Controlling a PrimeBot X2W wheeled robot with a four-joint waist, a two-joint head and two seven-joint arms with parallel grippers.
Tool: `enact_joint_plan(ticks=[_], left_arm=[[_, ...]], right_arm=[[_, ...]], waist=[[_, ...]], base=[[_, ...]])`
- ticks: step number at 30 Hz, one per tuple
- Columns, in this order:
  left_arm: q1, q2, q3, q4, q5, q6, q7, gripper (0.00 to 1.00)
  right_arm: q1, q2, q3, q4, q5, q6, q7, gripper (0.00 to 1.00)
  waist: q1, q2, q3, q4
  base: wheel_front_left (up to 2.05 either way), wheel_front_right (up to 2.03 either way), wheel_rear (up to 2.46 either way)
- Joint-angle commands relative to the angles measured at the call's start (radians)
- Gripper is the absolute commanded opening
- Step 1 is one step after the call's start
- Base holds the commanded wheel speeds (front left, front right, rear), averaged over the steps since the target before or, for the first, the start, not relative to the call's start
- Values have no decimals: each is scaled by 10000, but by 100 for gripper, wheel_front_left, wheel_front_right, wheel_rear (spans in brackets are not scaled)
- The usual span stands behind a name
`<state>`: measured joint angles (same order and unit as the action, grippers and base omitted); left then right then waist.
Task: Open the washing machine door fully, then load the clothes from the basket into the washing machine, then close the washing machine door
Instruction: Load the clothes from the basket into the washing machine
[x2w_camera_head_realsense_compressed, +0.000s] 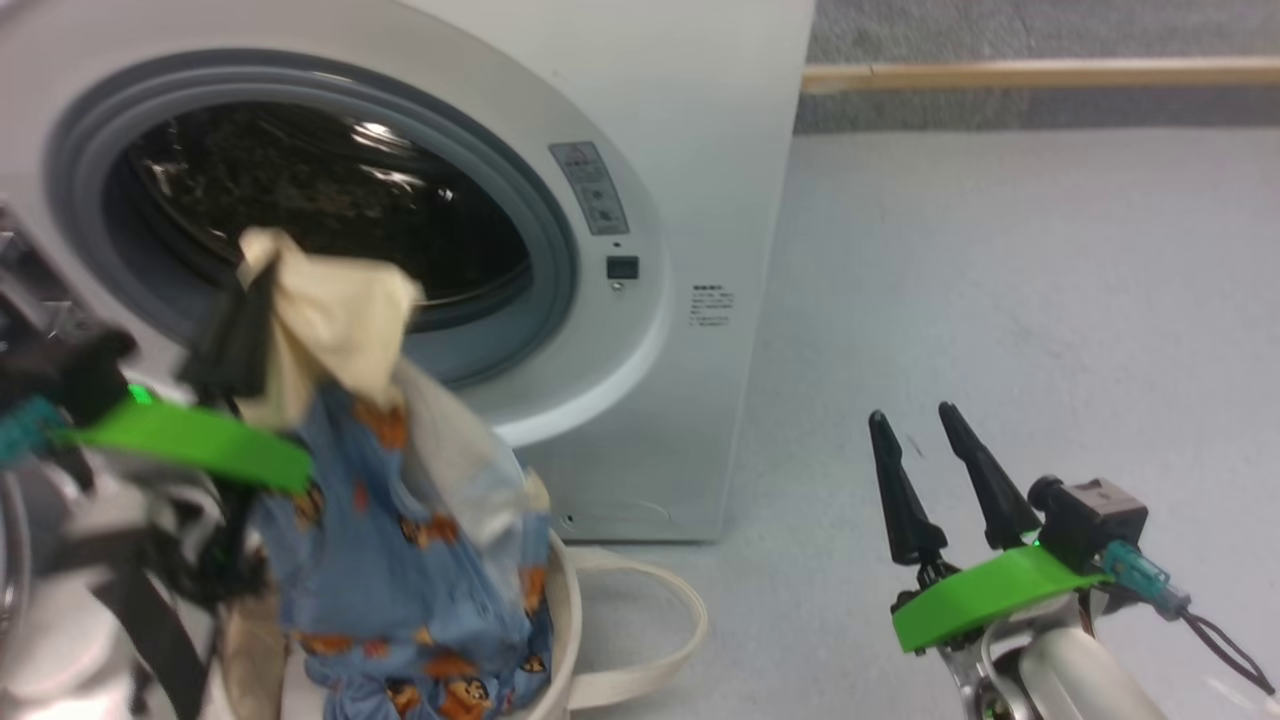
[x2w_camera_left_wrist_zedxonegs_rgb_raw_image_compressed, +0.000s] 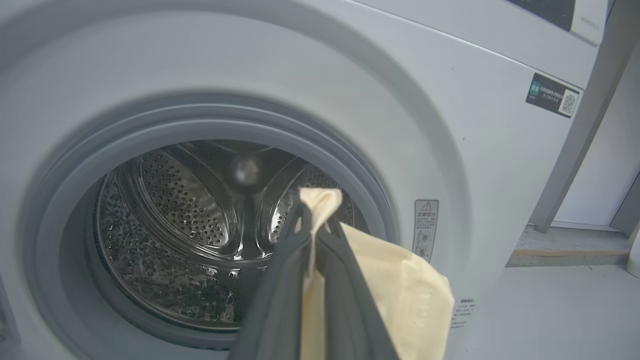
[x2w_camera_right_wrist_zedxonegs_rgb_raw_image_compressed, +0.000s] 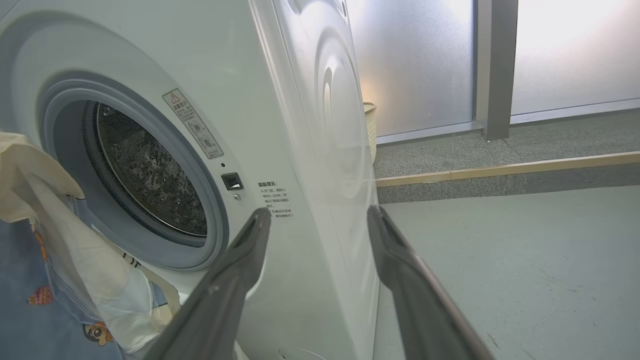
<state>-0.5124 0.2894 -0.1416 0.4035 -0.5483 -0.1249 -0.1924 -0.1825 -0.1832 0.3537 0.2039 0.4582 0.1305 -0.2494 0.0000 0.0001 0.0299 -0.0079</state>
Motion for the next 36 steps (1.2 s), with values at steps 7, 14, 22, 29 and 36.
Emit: enact_joint_plan(ticks=[7, 14, 22, 29, 36], left_arm=[[-1748, 834, 700, 1085, -430, -57, -359, 0], [-2703, 741, 726, 3611, 74, -40, -674, 0], [-3845, 556, 1848, 4653, 737, 22, -691, 0], [-5083, 419, 2088, 4851, 1672, -4, -692, 0], [-5920, 217, 2744, 3448, 2535, 44, -692, 0]], right_arm=[[-692, -153, 133, -454, -74, 2, -124, 100], [-841, -555, -42, -670, -242, 2, -124, 100], [-914, -1048, -558, -1222, -545, 2, -124, 100], [-735, -1200, -1201, -1684, -808, 2, -124, 100], [-777, -1038, -1426, -2080, -1001, 2, -124, 100]], waist=[[0, -1, 1019, -672], [0, -1, 2151, -1222], [0, -1, 3496, -1730], [0, -1, 4609, -1877], [0, -1, 5124, -1923]], base=[[0, 0, 0], [0, 0, 0], [0, 0, 0], [0, 0, 0], [0, 0, 0]])
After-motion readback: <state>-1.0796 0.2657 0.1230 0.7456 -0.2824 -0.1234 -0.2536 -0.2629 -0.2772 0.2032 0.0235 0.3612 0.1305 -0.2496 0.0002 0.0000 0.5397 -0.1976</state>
